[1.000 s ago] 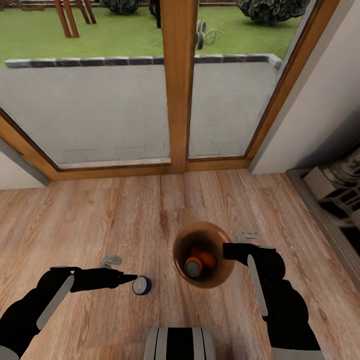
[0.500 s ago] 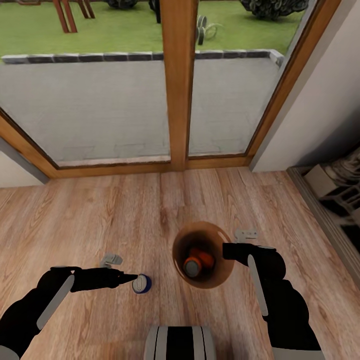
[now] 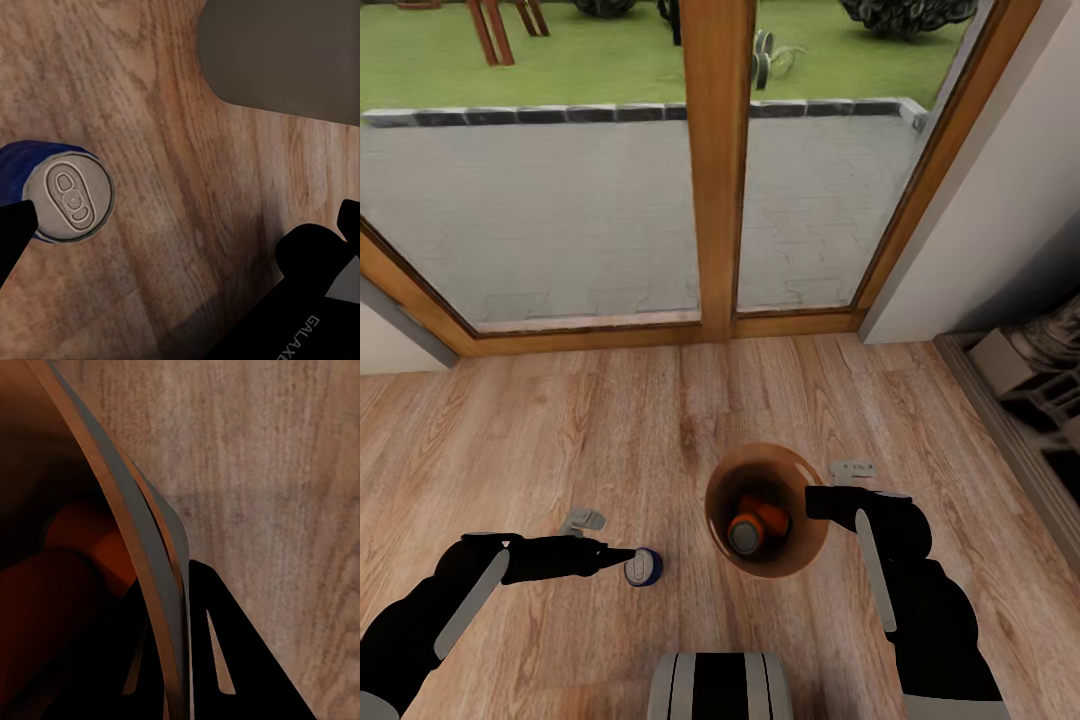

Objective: Put the three can of soda from the living room inside the tash can in the kitchen.

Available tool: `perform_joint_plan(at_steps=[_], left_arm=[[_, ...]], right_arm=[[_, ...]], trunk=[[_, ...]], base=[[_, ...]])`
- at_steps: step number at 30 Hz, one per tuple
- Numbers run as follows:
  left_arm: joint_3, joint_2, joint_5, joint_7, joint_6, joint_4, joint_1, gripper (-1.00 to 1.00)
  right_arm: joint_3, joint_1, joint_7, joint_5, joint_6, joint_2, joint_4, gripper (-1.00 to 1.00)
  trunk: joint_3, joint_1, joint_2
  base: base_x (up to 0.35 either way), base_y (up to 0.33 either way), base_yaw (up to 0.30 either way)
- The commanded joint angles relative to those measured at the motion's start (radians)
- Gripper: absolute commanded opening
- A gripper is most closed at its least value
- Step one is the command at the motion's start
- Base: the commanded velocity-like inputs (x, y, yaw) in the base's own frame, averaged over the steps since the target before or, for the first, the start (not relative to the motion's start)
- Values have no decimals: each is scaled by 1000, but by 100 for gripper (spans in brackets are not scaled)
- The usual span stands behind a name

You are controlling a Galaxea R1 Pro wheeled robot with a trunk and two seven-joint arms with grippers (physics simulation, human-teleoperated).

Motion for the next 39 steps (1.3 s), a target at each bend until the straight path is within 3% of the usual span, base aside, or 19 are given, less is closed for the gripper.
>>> perform_joint_plan(at_steps=[1,13,14,16,20,31,34,35,37,39], left_arm=[[0,0,0,1,0,0,0,100],[2,-6,-7,25,1,-3,0,100],[2,-17,-14,80,1,-7,0,100],[1,-73,-24,282,2,-16,0,100],[-4,-145,-25,463,3,-21,0,100],[-2,-165,-33,515,3,-4,0,100],[-5,-202,-32,567,2,23,0,100],[-6,-246,-32,617,1,51,-1,100],[-5,-281,-34,657,0,76,-2,100],[-5,-292,-34,671,0,86,-3,100]], right_arm=[[0,0,3,-27,0,0,0,-100],[0,0,3,-28,0,0,0,-100],[0,0,3,-28,0,0,0,-100],[0,0,3,-28,0,0,0,-100],[1,0,3,-29,0,0,0,-100],[2,0,3,-29,0,0,0,-100],[2,0,3,-29,0,0,0,-100],[2,0,3,-29,0,0,0,-100],[4,0,3,-29,0,0,0,-100],[5,0,3,-29,0,0,0,-100]], trunk=[[0,0,0],[0,0,0],[0,0,0],[0,0,0],[0,0,0],[0,0,0],[0,0,0],[0,0,0],[0,0,0],[0,0,0]], base=[[0,0,0],[0,0,0],[0,0,0],[0,0,0],[0,0,0],[0,0,0],[0,0,0],[0,0,0],[0,0,0],[0,0,0]])
